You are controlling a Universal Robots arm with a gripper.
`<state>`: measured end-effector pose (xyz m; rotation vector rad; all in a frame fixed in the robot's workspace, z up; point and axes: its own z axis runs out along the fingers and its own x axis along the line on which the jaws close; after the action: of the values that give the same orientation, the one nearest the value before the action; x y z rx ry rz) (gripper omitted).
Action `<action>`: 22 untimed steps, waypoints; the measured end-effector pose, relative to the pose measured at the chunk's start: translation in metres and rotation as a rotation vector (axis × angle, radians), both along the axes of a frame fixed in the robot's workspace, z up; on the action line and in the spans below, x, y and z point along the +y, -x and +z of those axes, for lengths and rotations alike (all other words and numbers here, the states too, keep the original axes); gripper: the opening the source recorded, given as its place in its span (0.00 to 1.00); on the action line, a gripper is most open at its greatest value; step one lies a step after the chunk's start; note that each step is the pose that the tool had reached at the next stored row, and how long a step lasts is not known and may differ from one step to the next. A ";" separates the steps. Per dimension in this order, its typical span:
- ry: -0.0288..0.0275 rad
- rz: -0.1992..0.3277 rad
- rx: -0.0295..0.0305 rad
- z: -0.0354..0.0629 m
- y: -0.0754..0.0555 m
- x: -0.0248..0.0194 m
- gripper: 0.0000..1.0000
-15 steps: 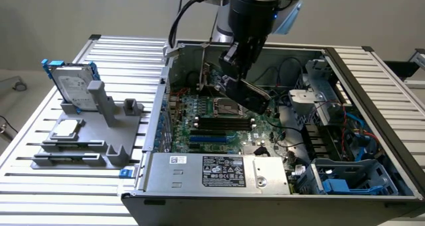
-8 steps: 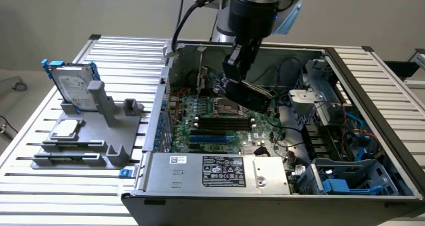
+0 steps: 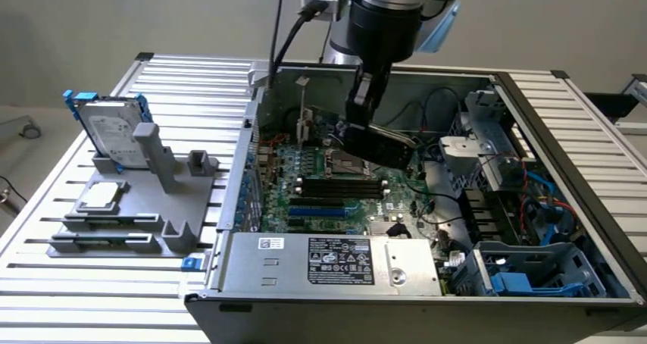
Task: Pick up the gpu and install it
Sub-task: 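Insert the gpu into the slot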
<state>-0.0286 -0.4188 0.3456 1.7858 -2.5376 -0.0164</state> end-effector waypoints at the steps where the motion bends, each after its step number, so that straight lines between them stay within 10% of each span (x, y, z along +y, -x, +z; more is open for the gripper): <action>1: -0.0038 0.019 -0.0001 -0.0005 0.000 0.0000 0.26; 5: -0.0159 0.092 -0.0001 -0.0022 0.000 0.0000 0.26; 16: -0.0178 0.287 0.0016 -0.0099 0.000 -0.0002 0.26; 22: -0.0290 0.328 0.0002 -0.0186 0.000 -0.0078 0.26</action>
<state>-0.0291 -0.4266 0.3270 2.1869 -2.2225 -0.0434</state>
